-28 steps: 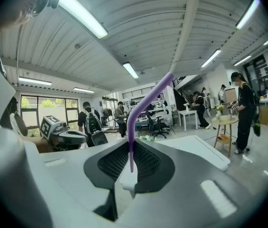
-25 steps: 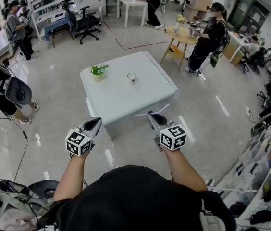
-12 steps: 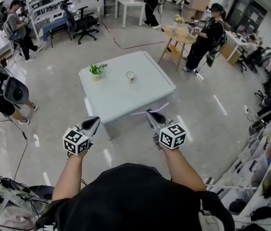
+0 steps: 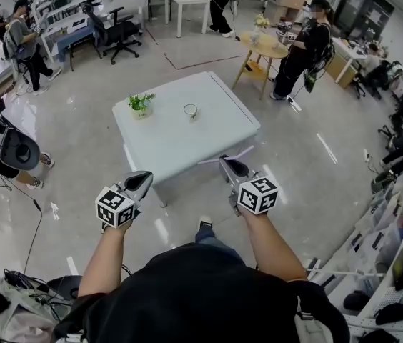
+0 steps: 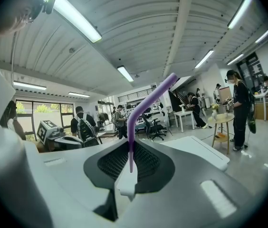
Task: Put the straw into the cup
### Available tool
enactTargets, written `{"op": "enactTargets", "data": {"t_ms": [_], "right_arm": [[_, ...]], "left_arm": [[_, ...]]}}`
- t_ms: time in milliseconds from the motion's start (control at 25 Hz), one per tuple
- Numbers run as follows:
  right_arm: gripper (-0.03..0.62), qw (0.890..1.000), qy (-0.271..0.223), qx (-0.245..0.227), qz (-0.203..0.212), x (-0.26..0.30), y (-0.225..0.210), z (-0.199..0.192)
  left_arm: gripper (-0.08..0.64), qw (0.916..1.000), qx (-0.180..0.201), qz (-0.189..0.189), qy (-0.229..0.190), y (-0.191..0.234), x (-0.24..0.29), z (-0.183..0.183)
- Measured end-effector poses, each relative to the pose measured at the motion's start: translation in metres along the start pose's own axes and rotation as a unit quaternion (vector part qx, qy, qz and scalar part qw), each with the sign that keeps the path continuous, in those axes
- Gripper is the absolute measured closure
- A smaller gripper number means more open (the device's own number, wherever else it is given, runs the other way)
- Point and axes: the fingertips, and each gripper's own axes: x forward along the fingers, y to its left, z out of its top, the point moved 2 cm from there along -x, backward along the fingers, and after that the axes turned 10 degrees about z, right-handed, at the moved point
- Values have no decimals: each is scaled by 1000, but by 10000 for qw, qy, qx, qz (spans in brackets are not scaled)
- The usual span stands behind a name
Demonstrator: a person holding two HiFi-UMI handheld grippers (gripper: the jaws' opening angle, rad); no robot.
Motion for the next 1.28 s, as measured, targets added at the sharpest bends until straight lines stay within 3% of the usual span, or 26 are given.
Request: {"op": "enactTargets", "data": {"t_ms": [960,1280], "right_arm": [[529,9995,274,127,25,47,-93,-1],[529,9994,292,156,115,63,-105,4]], "left_arm": [[560,9997,-154,131,142,43,85,5],[560,9995,-208,226,69,54,93,9]]}}
